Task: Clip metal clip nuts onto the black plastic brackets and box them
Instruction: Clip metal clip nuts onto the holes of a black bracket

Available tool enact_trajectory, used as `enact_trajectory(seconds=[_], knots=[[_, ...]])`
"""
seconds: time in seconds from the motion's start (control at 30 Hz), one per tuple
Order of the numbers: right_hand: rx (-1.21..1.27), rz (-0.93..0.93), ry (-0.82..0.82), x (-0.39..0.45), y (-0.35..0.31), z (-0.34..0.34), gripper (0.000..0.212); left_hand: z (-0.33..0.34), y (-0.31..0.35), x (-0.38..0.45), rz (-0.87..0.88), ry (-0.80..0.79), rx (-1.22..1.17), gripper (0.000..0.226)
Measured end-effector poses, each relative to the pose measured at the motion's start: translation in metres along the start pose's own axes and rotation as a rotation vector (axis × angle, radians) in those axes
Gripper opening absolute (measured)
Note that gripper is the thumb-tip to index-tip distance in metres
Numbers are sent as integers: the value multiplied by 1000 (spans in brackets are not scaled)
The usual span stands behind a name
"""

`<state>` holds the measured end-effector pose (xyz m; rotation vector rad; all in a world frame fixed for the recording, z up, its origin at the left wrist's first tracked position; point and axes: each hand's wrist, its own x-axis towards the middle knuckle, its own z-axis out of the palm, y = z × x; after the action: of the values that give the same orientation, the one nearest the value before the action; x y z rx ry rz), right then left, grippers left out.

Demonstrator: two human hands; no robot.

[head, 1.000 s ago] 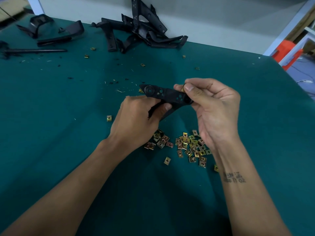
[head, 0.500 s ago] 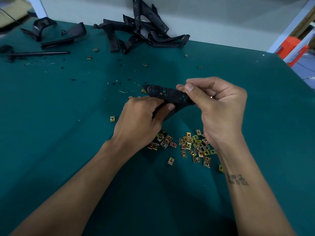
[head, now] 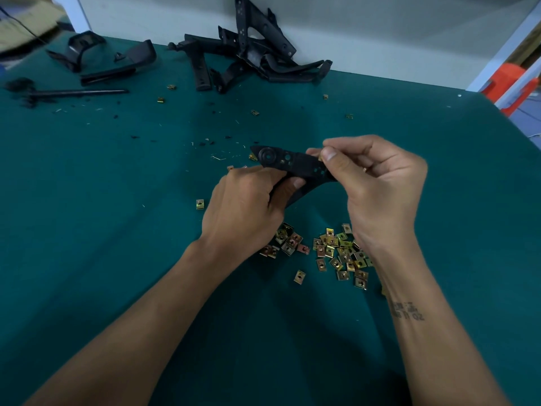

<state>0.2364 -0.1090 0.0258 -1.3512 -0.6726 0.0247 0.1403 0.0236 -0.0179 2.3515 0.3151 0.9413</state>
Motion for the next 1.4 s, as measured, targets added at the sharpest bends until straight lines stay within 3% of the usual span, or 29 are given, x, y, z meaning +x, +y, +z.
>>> enact_trajectory(seconds=[0.17, 0.33, 0.6, 0.87, 1.13, 1.4], knots=[[78, -1, 236, -18, 7, 26, 11, -2, 3, -1, 19, 19, 74, 39], [109, 64, 282, -15, 8, 26, 15, -2, 7, -2, 13, 9, 97, 38], [37, -96, 208, -24, 14, 27, 8, -3, 9, -2, -28, 29, 67, 39], [55, -208, 168, -28, 24, 29, 16, 1, 18, -8, -59, 28, 168, 37], [71, -243, 91, -32, 32, 32, 22, 0, 19, -8, -46, 26, 194, 42], [-31, -309, 69, -29, 33, 31, 25, 0, 16, -6, -121, -11, 157, 32]])
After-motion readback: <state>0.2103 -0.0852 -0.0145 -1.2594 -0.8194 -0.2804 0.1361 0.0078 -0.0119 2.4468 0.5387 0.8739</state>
